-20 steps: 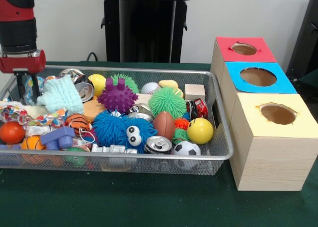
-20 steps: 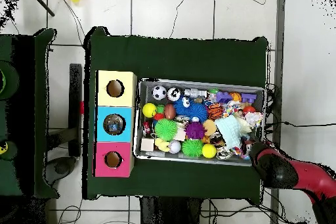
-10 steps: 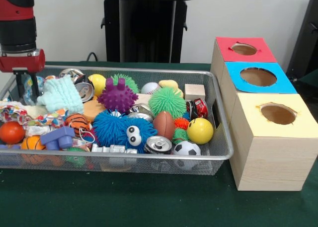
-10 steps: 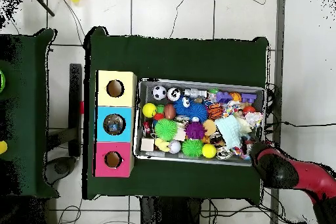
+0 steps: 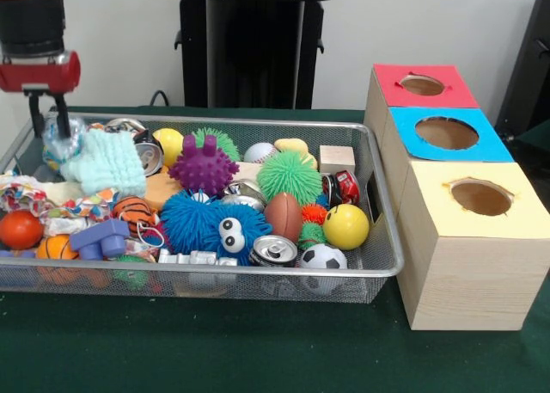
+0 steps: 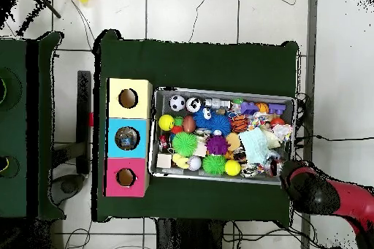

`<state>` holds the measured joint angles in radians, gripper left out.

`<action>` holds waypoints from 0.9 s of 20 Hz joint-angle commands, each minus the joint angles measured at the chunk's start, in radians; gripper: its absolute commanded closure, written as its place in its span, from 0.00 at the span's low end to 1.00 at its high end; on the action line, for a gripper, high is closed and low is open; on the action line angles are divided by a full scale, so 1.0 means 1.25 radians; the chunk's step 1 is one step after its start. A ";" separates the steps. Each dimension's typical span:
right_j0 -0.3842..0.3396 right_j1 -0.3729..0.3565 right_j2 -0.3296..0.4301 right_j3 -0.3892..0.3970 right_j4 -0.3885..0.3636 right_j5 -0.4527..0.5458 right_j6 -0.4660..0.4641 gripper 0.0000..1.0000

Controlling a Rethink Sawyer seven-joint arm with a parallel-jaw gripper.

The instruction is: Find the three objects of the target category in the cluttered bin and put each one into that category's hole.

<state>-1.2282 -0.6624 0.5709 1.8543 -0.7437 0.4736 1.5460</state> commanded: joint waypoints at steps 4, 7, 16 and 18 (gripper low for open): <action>0.130 -0.200 0.044 0.071 0.165 0.170 0.027 1.00; 0.129 -0.239 0.048 0.100 0.214 0.175 0.022 1.00; 0.182 -0.362 0.058 0.064 0.368 0.257 0.005 1.00; 0.217 -0.380 0.029 0.064 0.383 0.276 0.043 1.00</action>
<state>-1.0125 -1.0268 0.5909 1.9071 -0.3540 0.6838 1.5460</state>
